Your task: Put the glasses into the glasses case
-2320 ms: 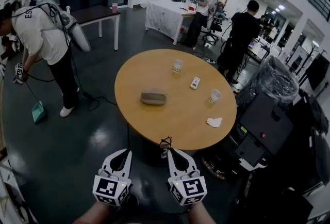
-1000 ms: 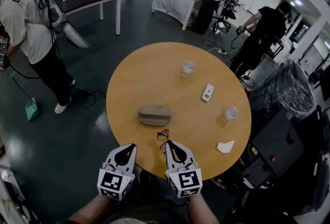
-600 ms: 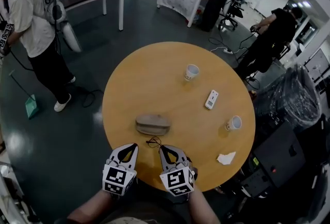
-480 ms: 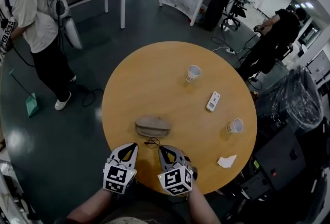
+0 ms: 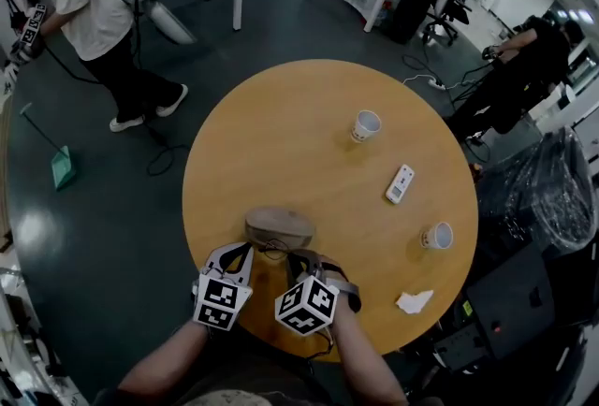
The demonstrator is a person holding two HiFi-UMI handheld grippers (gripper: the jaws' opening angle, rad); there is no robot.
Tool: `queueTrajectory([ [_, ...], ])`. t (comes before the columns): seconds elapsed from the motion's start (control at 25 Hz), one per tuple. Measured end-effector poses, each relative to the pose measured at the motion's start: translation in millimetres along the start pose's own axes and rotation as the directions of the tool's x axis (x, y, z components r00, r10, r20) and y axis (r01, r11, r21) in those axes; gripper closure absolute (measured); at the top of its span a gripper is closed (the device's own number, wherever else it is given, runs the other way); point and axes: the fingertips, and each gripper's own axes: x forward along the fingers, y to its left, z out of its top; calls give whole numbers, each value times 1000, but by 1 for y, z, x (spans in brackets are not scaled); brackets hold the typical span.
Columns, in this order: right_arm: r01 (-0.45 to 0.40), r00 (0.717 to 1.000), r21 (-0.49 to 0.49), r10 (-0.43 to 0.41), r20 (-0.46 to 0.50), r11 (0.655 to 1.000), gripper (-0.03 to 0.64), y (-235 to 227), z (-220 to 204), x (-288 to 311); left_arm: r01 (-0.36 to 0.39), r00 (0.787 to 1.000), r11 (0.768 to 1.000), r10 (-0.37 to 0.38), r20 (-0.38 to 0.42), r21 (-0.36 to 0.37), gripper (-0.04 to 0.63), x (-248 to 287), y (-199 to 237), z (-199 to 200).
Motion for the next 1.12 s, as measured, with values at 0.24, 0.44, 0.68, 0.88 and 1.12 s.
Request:
queueTrajectory([
  [0.24,17,997,-71,-22,-74,997,627,-5,10,17,37,998,999,-35,-46,38,589,15,4,-7],
  [0.44,56,991,-115,-69,-111,992,627,-11,17,31,66,995,997,-62,-83,36,589,25,14,-14],
  [0.68,104,983,-156,-126,-137,982,627,-21,17,39,107,987,994,-102,-126,27,589,37,17,-29],
  [0.88,127,978,-204,-156,-136,971,627,-21,26,46,160,981,986,-154,-122,43,589,39,11,-27],
  [1.12,133,974,-284,-178,-141,950,627,-22,35,62,206,972,978,-198,-125,47,589,45,13,-27],
])
